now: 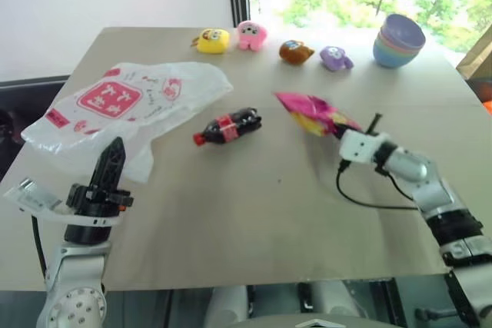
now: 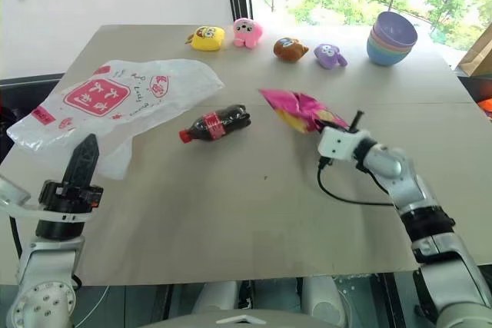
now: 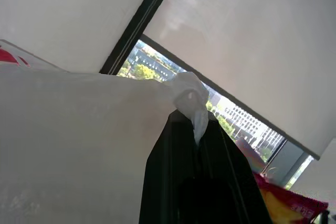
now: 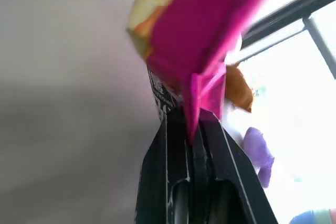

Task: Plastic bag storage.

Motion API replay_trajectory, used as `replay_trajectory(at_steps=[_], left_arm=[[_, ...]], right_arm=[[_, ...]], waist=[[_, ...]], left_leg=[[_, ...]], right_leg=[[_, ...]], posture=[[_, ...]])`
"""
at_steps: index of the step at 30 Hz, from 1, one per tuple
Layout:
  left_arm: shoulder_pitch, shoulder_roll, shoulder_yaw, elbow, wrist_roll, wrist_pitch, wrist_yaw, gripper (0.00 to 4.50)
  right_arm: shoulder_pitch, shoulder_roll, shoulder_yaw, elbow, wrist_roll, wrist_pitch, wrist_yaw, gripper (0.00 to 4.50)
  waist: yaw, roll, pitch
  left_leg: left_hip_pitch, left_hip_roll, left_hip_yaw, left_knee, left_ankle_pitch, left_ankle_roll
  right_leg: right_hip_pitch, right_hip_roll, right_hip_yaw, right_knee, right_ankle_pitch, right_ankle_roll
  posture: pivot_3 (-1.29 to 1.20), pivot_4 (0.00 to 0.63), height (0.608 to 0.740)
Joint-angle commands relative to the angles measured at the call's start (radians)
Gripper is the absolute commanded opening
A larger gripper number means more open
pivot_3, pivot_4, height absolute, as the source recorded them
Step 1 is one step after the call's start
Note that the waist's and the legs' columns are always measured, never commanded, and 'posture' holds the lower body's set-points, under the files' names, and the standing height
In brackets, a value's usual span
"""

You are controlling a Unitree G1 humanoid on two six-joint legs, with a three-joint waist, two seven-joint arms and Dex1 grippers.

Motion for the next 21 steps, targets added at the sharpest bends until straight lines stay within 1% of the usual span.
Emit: replay_trajectory(at_steps=[1,4,7,12,21], left_arm=[[0.006,-0.03,0.023,-0.051,-0.057,-0.019,0.014,0.0],[0.006,-0.045,0.007,-0.062,-0.063,-0.016,0.014,0.0],[-0.02,-0.074,-0.038,-0.077,-0.068,-0.016,0.019,0.0],[-0.055,-0.095,-0.069,-0.091,-0.085,-0.014,0.028,0.0],[-0.003,-0.094,-0.139,-0.146,-0.115,0.025,-0.004,0.0]], right_arm=[[-0.115,0.012,0.058,-0.076,0.011,-0.09,0.078,0.04],[-0.17,0.022,0.101,-0.056,-0.031,-0.141,0.094,0.04],[-0.276,0.077,0.19,0.028,-0.155,-0.251,0.048,0.04],[-0.385,0.151,0.276,0.155,-0.275,-0.357,-0.024,0.04],[-0.544,0.293,0.388,0.415,-0.454,-0.405,-0.199,0.04]], waist=[[-0.002,0.0,0.0],[0.001,-0.001,0.0],[0.006,0.0,0.0],[0.006,-0.001,0.0],[-0.011,0.0,0.0]], left_leg=[[0.0,0.0,0.0,0.0,0.0,0.0],[0.0,0.0,-0.002,0.0,0.0,0.0],[-0.001,0.0,-0.001,0.0,0.0,0.0],[-0.001,0.0,-0.001,0.0,0.0,0.0],[-0.001,0.001,-0.001,0.0,0.0,0.0]], right_leg=[[0.0,0.0,0.0,0.0,0.0,0.0],[0.0,0.001,-0.002,0.0,0.0,0.0],[0.0,0.0,-0.002,-0.001,0.0,0.0],[0.0,0.0,-0.002,0.0,0.0,-0.001],[0.0,-0.001,-0.002,0.0,0.0,-0.001]], posture=[[0.0,0.15,0.74],[0.0,0.15,0.74],[0.0,0.15,0.74],[0.0,0.15,0.74],[0.0,0.15,0.74]])
